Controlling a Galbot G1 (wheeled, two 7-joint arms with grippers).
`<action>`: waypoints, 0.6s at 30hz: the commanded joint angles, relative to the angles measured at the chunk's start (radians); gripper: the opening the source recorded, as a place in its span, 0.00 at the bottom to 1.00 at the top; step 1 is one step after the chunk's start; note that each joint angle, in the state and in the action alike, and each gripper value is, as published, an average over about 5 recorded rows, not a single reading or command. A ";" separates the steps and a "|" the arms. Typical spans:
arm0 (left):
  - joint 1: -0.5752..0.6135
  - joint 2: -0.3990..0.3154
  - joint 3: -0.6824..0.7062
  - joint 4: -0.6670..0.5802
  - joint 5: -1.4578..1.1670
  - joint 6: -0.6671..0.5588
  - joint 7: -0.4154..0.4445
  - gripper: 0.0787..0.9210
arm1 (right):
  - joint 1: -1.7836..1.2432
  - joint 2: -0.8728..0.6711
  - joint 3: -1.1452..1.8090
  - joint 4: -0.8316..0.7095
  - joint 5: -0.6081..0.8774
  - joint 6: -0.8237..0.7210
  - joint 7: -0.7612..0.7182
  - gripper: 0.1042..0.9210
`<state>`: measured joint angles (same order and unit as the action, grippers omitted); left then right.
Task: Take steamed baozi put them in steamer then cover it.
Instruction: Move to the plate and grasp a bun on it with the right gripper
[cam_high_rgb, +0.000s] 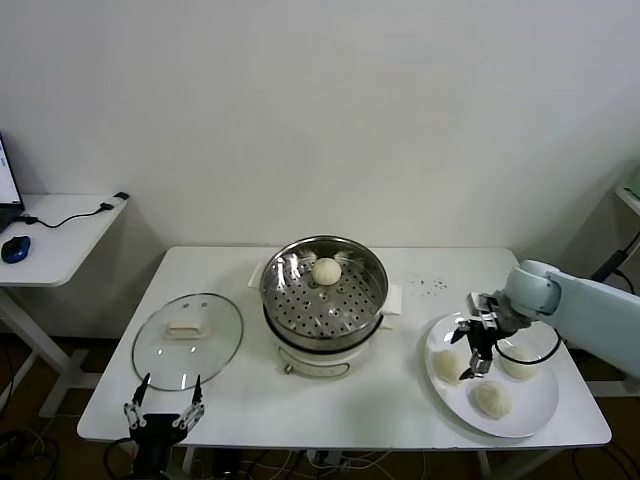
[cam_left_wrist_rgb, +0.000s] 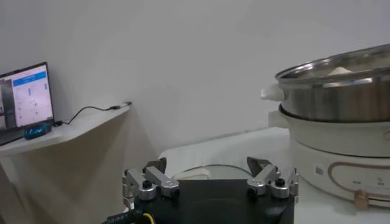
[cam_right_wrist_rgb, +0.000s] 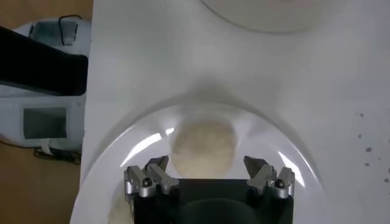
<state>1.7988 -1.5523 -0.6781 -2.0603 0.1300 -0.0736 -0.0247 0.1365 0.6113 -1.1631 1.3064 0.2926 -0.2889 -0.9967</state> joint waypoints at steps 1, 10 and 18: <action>0.000 0.000 -0.001 0.002 0.000 -0.001 0.000 0.88 | -0.058 0.032 0.031 -0.024 -0.016 -0.011 0.001 0.88; -0.001 0.000 -0.001 0.006 0.001 -0.002 0.000 0.88 | -0.056 0.045 0.033 -0.053 -0.040 0.001 -0.005 0.84; -0.001 -0.001 0.000 0.010 0.001 -0.003 -0.001 0.88 | -0.037 0.040 0.030 -0.048 -0.020 0.004 -0.008 0.74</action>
<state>1.7974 -1.5530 -0.6782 -2.0508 0.1311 -0.0765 -0.0257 0.1087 0.6425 -1.1413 1.2683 0.2754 -0.2833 -1.0034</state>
